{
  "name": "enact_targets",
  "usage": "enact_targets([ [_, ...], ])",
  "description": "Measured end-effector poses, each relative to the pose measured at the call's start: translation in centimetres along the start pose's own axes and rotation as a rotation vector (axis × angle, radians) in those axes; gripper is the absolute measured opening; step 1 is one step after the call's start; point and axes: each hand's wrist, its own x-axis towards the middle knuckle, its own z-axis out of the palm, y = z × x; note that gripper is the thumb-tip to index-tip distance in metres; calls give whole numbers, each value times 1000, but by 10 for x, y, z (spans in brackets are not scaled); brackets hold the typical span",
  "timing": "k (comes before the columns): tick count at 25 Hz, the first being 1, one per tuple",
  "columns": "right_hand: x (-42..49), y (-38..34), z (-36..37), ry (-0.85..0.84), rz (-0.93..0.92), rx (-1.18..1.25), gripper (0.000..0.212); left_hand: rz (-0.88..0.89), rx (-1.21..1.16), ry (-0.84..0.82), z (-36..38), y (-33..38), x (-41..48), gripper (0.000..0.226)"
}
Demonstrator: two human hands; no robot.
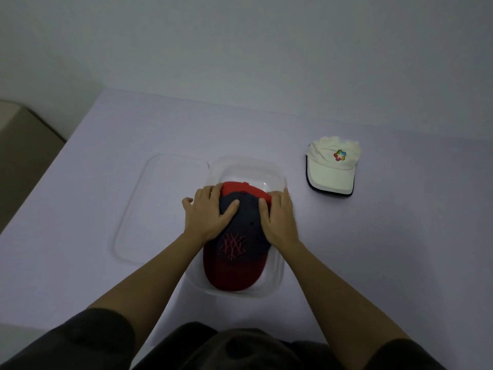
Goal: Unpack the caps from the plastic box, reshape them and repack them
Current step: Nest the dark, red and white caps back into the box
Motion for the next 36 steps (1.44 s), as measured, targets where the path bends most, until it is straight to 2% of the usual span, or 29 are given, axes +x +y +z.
enact_targets([
  [4,3,2,-12,27,-64,-14,68,58,-83,82,-11,8,-1,87],
  [8,33,18,-48,197,30,119,66,190,-273,100,-29,46,25,76],
  [12,74,61,-94,399,201,161,58,282,-389,-72,-14,109,75,63],
  [14,95,90,-121,422,263,128,52,234,-438,-226,6,143,102,66],
  [17,122,127,-163,298,328,125,61,124,-514,-407,30,178,138,76],
  [21,147,173,-190,-1,424,223,104,35,-643,-534,56,203,187,95],
  [24,161,196,-194,-155,507,365,119,11,-640,-644,70,209,215,107],
  [27,171,201,-184,-177,553,534,116,-10,-656,-755,84,214,231,108],
  [29,174,200,-177,-170,537,623,108,-5,-641,-770,94,217,237,98],
  [33,171,195,-176,-256,396,763,57,37,-606,-863,96,213,244,51],
  [34,168,192,-178,-217,409,820,56,28,-633,-894,94,211,243,45],
  [36,162,188,-178,-143,440,938,70,28,-699,-929,84,208,241,39],
])
